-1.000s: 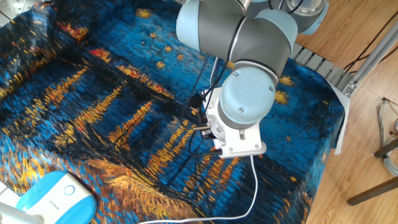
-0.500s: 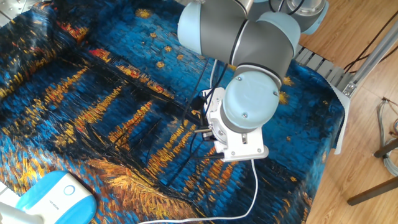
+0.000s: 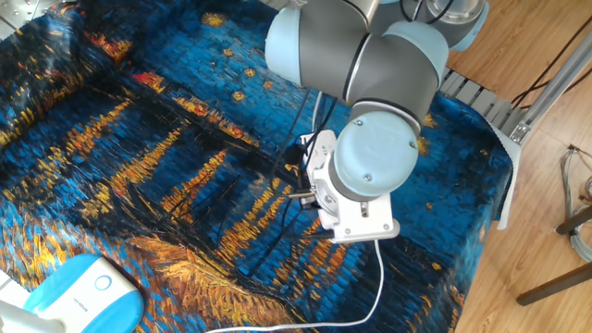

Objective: Plug in the power cord of the desk lamp, turn on the socket, and light up the desk lamp

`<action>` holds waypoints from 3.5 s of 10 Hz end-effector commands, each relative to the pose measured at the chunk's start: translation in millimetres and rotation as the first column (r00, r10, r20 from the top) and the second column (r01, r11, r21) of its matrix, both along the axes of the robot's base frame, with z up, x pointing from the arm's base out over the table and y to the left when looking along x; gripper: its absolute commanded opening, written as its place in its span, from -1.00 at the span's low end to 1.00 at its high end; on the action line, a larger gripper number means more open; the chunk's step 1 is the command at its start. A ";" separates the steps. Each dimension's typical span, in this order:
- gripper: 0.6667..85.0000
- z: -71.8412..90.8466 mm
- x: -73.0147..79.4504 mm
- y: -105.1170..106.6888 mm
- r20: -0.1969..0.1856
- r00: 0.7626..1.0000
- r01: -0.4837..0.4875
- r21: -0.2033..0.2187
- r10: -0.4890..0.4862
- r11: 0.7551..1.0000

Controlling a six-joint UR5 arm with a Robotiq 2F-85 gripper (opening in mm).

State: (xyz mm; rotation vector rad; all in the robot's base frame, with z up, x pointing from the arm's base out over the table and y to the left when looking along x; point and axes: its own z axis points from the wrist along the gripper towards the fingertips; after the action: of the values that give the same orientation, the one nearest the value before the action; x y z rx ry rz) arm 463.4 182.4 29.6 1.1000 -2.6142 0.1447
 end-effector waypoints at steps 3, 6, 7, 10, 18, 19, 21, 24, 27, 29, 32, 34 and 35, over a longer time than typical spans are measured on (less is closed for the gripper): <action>-0.98 -2.7 1.9 1.9 -0.001 1.000 0.008 -0.001 -0.008 1.000; -0.98 -6.6 2.1 4.4 0.003 1.000 0.012 -0.002 -0.012 1.000; -0.98 -9.2 3.6 4.8 0.007 1.000 0.014 -0.006 -0.014 1.000; -0.98 0.5 16.4 1.6 0.004 1.000 0.000 -0.079 0.001 0.997; -0.98 30.1 21.2 4.7 0.025 1.000 0.018 0.011 -0.018 1.000; -0.98 35.5 32.3 -1.2 0.054 0.998 0.018 0.014 -0.018 1.000; -0.98 42.5 67.3 -15.0 0.176 0.983 0.038 0.022 -0.041 0.999; -0.98 58.7 106.8 -33.6 0.304 0.944 0.111 0.070 -0.127 0.991; -0.98 58.4 146.9 -61.2 0.382 0.914 0.128 0.041 -0.134 0.991; -0.98 55.1 162.3 -64.9 0.419 0.896 0.146 0.040 -0.149 0.988; -0.98 50.1 151.9 -7.4 0.375 0.826 0.357 0.230 -0.421 0.905; -0.98 54.4 170.1 -22.3 0.454 0.743 0.436 0.228 -0.491 0.871; -0.98 56.8 178.3 -26.7 0.486 0.725 0.434 0.228 -0.489 0.871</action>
State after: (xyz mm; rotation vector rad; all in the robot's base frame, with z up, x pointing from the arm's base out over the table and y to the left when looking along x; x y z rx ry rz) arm 624.9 158.5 81.5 0.5956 -3.2457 0.2151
